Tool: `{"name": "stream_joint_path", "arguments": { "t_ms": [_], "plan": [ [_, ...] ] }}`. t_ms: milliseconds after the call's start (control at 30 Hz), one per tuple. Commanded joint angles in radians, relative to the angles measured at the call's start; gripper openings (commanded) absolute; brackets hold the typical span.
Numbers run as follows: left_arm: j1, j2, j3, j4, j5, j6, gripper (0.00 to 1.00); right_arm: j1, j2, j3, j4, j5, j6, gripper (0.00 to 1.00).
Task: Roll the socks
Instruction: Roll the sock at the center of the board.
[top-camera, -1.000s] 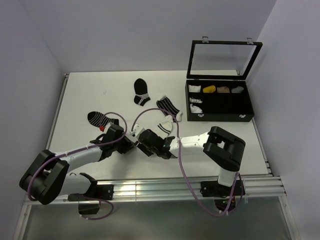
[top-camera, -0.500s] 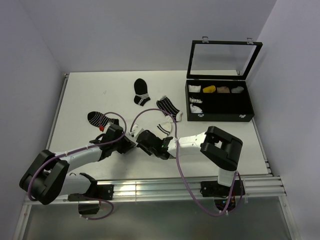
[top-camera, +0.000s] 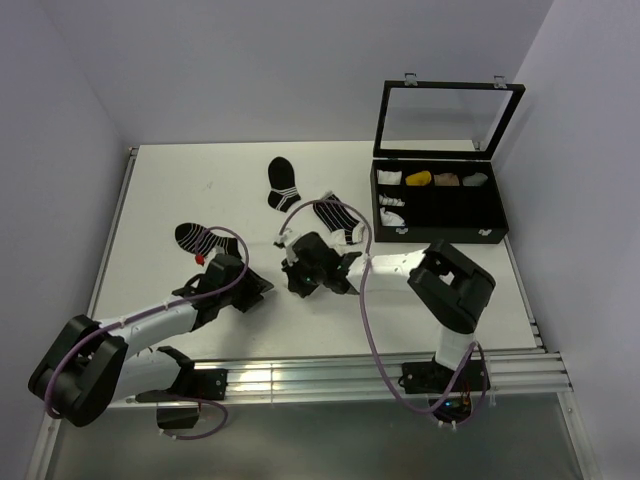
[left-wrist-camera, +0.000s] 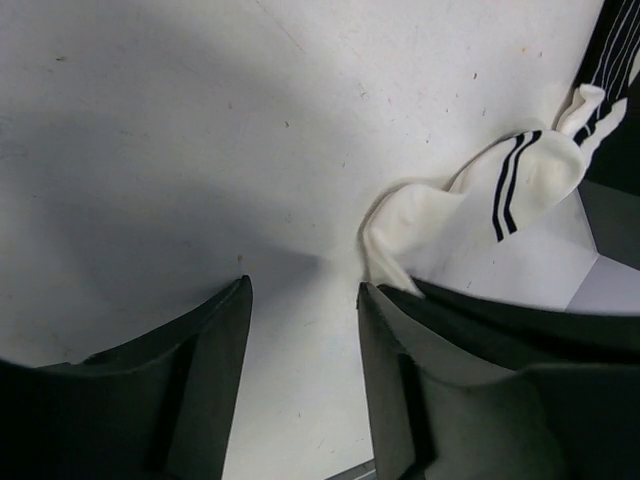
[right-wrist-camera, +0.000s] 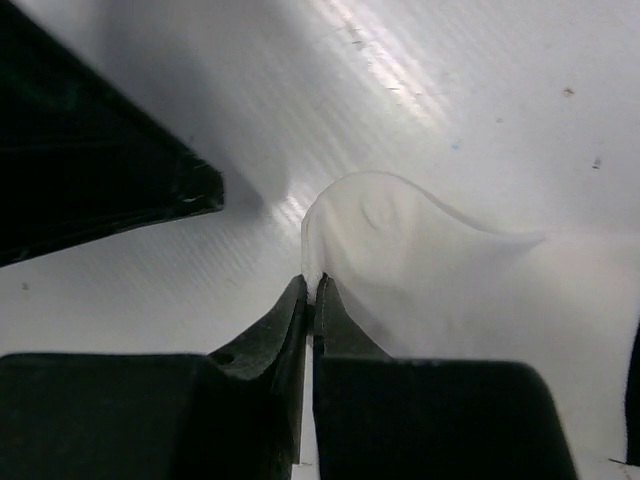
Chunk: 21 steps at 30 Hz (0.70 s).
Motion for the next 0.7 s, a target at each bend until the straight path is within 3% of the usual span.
{"name": "stream_joint_path", "arguments": {
  "t_ms": [0,267,667],
  "plan": [
    [0.003,-0.013,-0.013,0.003,0.004,0.030,0.54,-0.074,-0.017,0.002,0.049,-0.217,0.081,0.00],
    [0.003,0.010,-0.018,0.052,0.029,0.050,0.58,-0.223,0.092,0.013,0.164,-0.568,0.201,0.00],
    [0.000,0.125,0.024,0.116,0.069,0.085,0.57,-0.305,0.230,0.034,0.213,-0.688,0.308,0.00]
  ]
}}
